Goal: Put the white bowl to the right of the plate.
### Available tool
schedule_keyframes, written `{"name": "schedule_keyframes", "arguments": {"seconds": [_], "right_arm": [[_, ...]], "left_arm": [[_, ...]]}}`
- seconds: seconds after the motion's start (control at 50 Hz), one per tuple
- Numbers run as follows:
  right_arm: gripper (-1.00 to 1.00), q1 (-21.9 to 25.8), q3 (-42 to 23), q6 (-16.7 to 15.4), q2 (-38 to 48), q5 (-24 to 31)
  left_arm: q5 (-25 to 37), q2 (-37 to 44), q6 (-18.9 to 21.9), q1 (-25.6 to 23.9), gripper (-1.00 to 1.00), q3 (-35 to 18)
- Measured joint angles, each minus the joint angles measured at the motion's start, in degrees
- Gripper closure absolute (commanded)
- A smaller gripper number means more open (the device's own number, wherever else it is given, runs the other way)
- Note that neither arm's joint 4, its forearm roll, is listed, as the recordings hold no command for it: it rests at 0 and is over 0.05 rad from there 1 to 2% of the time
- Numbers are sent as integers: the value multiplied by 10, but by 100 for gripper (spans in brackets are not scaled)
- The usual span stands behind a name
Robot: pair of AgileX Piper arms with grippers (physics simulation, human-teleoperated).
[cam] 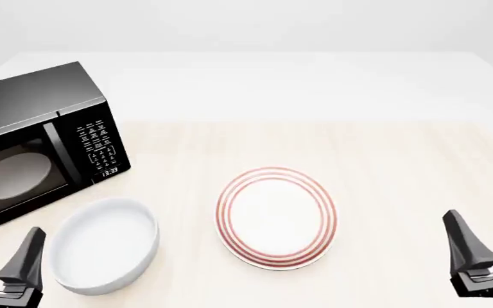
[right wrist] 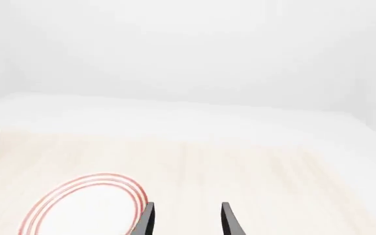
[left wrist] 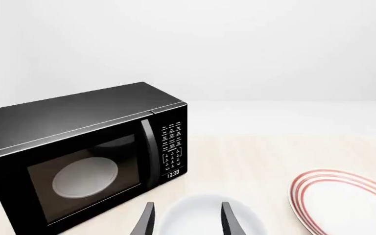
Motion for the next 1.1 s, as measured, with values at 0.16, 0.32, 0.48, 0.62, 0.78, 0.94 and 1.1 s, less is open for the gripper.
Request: {"name": "schedule_keyframes", "arguments": {"seconds": [0.16,0.32,0.48,0.62,0.78,0.94,1.1], "right_arm": [[-100,49,-54,-27,118,-53],[-100,93,-108,-49,225,-92],[-100,126,-167,-62,328,-110],[-100,163,-222,-74,417,-123],[-100,210,-286,-83,511,-136],[-100,249,-345,-85,587,-139],[-100,281,-405,-85,650,-130]], "left_arm": [[0,0,0,0,-100,0],[0,0,0,0,-100,0],[0,0,0,0,-100,0],[0,0,0,0,-100,0],[0,0,0,0,-100,0],[0,0,0,0,-100,0],[0,0,0,0,-100,0]]}}
